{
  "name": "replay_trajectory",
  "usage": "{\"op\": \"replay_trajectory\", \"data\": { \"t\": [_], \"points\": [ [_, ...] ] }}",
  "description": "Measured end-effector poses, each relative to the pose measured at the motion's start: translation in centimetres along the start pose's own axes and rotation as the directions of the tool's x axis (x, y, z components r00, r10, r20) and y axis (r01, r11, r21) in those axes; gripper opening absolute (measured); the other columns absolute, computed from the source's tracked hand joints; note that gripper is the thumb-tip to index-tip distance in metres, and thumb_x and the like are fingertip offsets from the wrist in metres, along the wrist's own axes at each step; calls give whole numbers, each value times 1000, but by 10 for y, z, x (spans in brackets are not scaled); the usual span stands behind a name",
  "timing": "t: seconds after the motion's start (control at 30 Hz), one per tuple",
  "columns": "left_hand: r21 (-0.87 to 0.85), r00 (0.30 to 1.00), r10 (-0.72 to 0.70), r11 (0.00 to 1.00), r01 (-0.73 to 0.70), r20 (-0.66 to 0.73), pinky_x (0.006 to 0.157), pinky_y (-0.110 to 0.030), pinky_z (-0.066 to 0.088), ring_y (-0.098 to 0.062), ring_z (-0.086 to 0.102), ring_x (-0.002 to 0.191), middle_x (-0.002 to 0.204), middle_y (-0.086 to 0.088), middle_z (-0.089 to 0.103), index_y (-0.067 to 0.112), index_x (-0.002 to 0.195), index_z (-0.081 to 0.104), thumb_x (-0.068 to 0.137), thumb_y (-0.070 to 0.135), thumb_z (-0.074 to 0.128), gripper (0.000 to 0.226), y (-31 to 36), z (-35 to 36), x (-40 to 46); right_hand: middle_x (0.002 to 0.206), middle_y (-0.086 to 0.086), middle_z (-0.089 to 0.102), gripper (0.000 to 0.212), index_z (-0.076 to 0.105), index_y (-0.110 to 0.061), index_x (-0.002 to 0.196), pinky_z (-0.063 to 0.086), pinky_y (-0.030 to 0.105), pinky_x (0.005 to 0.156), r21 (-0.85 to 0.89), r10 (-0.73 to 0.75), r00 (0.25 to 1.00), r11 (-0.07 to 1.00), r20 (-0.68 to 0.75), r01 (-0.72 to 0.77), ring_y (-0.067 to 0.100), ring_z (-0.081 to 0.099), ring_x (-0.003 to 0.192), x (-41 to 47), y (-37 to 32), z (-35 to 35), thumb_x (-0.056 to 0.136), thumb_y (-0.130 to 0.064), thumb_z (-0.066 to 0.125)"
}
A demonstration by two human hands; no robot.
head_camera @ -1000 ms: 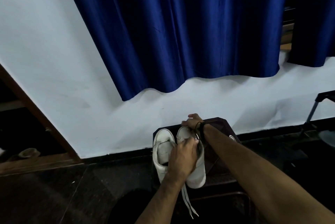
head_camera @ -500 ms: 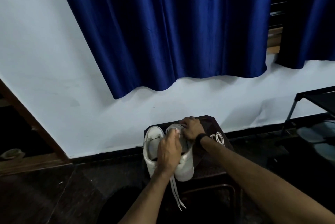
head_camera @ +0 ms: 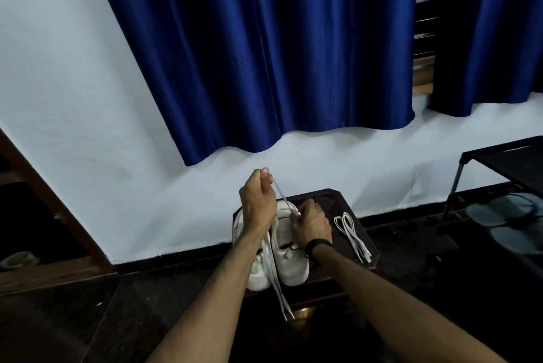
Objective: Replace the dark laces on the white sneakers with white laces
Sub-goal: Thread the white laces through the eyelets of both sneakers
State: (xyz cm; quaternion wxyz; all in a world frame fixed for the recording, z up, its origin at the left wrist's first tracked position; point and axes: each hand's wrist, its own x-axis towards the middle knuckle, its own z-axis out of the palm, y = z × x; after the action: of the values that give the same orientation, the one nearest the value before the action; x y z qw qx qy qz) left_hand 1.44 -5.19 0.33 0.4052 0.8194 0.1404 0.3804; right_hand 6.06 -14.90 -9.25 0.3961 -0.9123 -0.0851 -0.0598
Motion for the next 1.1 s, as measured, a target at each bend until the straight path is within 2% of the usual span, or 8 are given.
{"op": "replay_trajectory", "data": {
  "t": [0.37, 0.7, 0.77, 0.87, 0.93, 0.97, 1.03, 1.1],
  "points": [
    [-61, 998, -3, 998, 7, 70, 57, -17, 33, -4, 46, 60, 63, 11, 49, 20, 69, 50, 104, 28, 38, 37, 46, -14, 22, 115, 11, 51, 40, 44, -12, 110, 47, 42, 79, -24, 115, 993, 993, 39, -114, 39, 60, 100, -8, 0, -6, 77, -20, 66],
    [-41, 994, -25, 999, 29, 107, 59, -27, 34, -6, 45, 59, 62, 11, 49, 17, 70, 54, 103, 29, 40, 38, 63, -18, 30, 113, 14, 48, 40, 42, -8, 112, 44, 44, 71, -108, 44, 997, 993, -59, -50, 42, 59, 89, 8, -8, -12, 75, -4, 55],
    [-74, 973, -143, 985, 158, 183, 53, -25, 34, -8, 44, 55, 64, 8, 49, 18, 69, 58, 101, 30, 42, 38, 63, -15, 34, 113, 15, 49, 38, 43, -7, 110, 45, 44, 74, -63, 70, 996, 995, -61, -74, 42, 59, 92, 14, -6, -11, 75, -4, 56],
    [-209, 847, -345, 867, 453, 405, 38, -18, 22, -8, 29, 40, 56, 4, 38, 13, 76, 61, 102, 29, 44, 34, 58, -12, 34, 104, 17, 55, 27, 53, -5, 100, 43, 41, 74, 49, -37, 988, 998, -149, 45, 41, 56, 92, 18, -1, -6, 74, -6, 59],
    [-244, 800, -344, 828, 505, 491, 36, -17, 15, -6, 22, 36, 53, 4, 33, 10, 79, 59, 102, 26, 43, 32, 54, -13, 32, 95, 14, 62, 17, 61, -8, 90, 42, 40, 79, 132, -56, 971, 987, -232, 89, 36, 56, 93, 16, -5, -10, 83, -21, 53],
    [-242, 788, -328, 829, 505, 521, 36, -17, 15, -6, 21, 37, 54, 4, 32, 10, 80, 59, 102, 25, 42, 32, 53, -14, 30, 93, 12, 66, 30, 66, -10, 86, 42, 39, 82, 245, 24, 975, 969, -220, 31, 34, 58, 93, 20, -10, -11, 88, -31, 45],
    [-237, 761, -295, 832, 502, 578, 36, -18, 16, -6, 23, 38, 56, 2, 34, 9, 79, 59, 102, 23, 43, 31, 47, -15, 23, 89, 9, 72, 60, 75, -14, 80, 46, 38, 84, 515, 240, 967, 820, 87, -249, 33, 63, 91, 28, -25, -24, 92, -53, 31],
    [-206, 721, -268, 844, 496, 638, 38, -19, 22, -8, 28, 40, 56, 1, 39, 10, 79, 60, 102, 23, 44, 31, 37, -17, 14, 83, 9, 73, 80, 74, -11, 76, 52, 37, 76, 672, 230, 868, 558, 439, -487, 33, 67, 81, 44, -29, -29, 85, -75, 28]
  ]
}}
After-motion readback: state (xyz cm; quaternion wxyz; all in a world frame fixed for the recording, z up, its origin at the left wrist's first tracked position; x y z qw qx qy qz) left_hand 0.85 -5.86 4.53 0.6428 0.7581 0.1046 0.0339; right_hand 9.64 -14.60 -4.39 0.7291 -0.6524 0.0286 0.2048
